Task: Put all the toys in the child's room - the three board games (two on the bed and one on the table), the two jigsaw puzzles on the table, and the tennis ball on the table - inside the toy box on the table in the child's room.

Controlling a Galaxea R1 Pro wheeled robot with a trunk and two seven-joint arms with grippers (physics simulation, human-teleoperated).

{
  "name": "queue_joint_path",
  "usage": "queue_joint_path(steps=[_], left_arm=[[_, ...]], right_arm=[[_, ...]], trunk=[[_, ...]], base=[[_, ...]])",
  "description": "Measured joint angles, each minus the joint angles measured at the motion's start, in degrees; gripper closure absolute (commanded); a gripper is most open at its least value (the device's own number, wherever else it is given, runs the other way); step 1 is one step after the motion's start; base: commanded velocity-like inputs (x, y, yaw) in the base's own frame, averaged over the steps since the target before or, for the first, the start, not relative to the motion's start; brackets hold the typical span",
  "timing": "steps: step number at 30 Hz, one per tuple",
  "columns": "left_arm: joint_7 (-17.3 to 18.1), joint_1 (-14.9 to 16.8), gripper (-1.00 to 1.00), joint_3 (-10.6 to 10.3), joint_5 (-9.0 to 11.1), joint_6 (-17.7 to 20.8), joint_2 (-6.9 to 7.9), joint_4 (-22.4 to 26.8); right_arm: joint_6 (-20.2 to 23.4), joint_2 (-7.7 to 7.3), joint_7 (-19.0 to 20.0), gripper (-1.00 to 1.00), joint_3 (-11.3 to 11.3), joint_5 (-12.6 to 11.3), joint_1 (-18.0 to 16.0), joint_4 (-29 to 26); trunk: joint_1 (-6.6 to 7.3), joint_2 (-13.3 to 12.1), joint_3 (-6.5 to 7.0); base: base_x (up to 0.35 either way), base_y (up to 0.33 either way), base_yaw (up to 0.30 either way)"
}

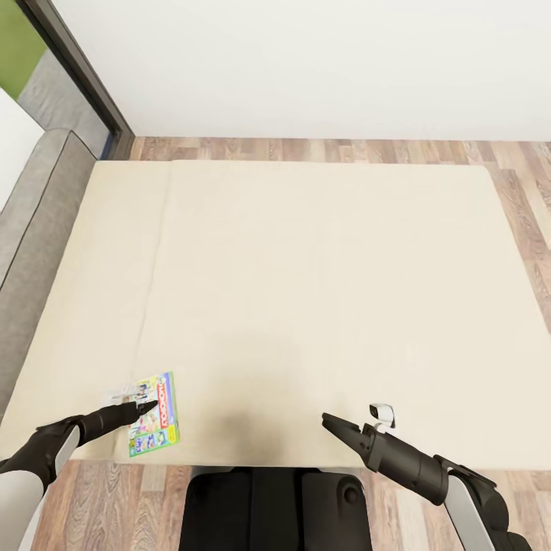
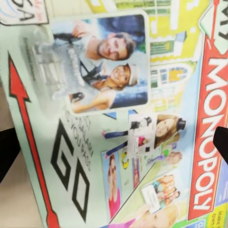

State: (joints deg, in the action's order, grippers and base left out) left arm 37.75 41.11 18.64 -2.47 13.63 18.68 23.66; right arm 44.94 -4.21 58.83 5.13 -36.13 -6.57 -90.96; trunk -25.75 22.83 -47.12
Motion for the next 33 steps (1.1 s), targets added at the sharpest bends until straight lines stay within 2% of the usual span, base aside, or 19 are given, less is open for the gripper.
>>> queue_joint_path(steps=[14, 33], left_arm=[[0.07, 0.0, -1.0, -0.01, 0.0, 0.0, 0.0, 0.0], [0.07, 0.0, -1.0, -0.03, 0.0, 0.0, 0.0, -0.01]], right_arm=[[0.0, 0.0, 0.03, -1.0, -0.01, 0.0, 0.0, 0.0], [0.0, 0.0, 0.02, -1.0, -0.05, 0.03, 0.0, -0.01]], trunk=[[0.0, 0.0, 0.0], [0.0, 0.0, 0.0]], base=[[0.0, -0.075, 0.0], [0.0, -0.139, 0.0]])
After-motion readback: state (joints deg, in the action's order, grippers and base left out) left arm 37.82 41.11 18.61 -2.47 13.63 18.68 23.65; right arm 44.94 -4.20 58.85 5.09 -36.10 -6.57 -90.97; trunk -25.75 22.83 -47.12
